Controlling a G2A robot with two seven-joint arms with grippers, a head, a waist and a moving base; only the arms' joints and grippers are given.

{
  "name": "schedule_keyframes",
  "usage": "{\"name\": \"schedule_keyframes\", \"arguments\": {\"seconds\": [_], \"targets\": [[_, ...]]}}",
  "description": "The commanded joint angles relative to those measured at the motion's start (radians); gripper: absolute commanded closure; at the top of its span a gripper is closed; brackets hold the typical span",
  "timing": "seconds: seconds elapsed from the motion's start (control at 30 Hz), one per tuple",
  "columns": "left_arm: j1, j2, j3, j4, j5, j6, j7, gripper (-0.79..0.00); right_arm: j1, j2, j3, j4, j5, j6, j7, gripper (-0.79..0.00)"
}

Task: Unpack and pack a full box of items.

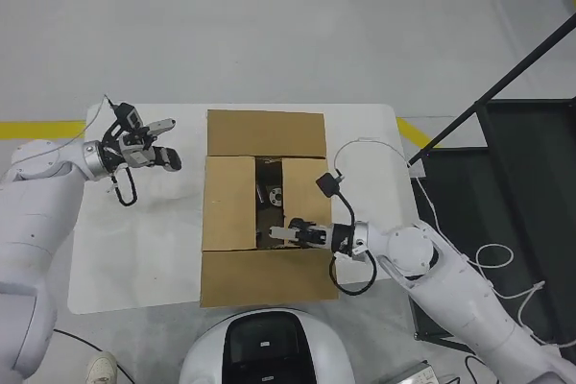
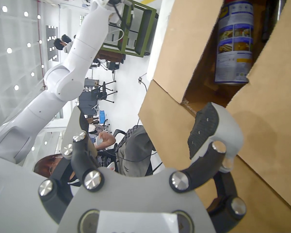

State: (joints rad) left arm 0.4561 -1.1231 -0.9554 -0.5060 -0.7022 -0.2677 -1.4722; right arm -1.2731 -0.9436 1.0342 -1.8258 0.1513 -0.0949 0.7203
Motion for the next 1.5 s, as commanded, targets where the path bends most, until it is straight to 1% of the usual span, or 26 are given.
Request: {"name": "schedule_keyframes", "arguments": {"seconds": [0.0,0.1,0.13,0.57,0.63,0.7,0.8,0.83,0.9,0.97,1.1,1.3,1.47], "targets": [[0.041,0.023,-0.028,-0.078,-0.034,0.039,-0.064,-0.785,0.026,-0.007,-0.026,0.017,-0.011,0.038,0.009,-0.785],[0.119,0.058,-0.048,-0.233,-0.081,0.089,-0.064,-0.785,0.052,-0.019,-0.049,0.035,0.000,0.047,-0.007,-0.785],[0.127,0.062,-0.051,-0.246,-0.085,0.093,-0.064,-0.785,0.052,-0.019,-0.049,0.035,0.000,0.047,-0.007,-0.785],[0.127,0.062,-0.051,-0.246,-0.085,0.093,-0.064,-0.785,0.052,-0.019,-0.049,0.035,0.000,0.047,-0.007,-0.785],[0.147,0.063,-0.055,-0.266,-0.076,0.095,-0.004,-0.785,0.049,-0.020,-0.052,0.033,-0.005,0.052,-0.019,-0.785],[0.167,0.067,-0.062,-0.300,-0.060,0.106,0.041,-0.785,0.061,-0.029,-0.068,0.033,0.036,0.056,-0.028,-0.785],[0.190,0.076,-0.081,-0.340,-0.040,0.119,0.082,-0.785,0.111,-0.049,-0.111,0.067,0.068,0.067,-0.032,-0.785],[0.198,0.080,-0.089,-0.352,-0.033,0.122,0.092,-0.785,0.128,-0.058,-0.130,0.083,0.108,0.050,-0.014,-0.785],[0.213,0.088,-0.107,-0.375,-0.014,0.126,0.110,-0.785,0.169,-0.070,-0.156,0.146,0.082,0.052,-0.017,-0.785],[0.228,0.097,-0.128,-0.396,0.001,0.133,0.127,-0.785,0.186,-0.083,-0.181,0.185,0.122,0.033,-0.013,-0.785],[0.255,0.111,-0.163,-0.439,0.018,0.147,0.147,-0.785,0.216,-0.103,-0.215,0.250,0.113,0.017,-0.032,-0.785],[0.291,0.120,-0.186,-0.488,0.031,0.163,0.157,-0.785,0.257,-0.136,-0.273,0.290,0.110,0.005,-0.056,-0.785],[0.304,0.124,-0.208,-0.504,0.026,0.166,0.179,-0.785,0.291,-0.161,-0.305,0.308,0.121,-0.019,-0.053,-0.785]]}}
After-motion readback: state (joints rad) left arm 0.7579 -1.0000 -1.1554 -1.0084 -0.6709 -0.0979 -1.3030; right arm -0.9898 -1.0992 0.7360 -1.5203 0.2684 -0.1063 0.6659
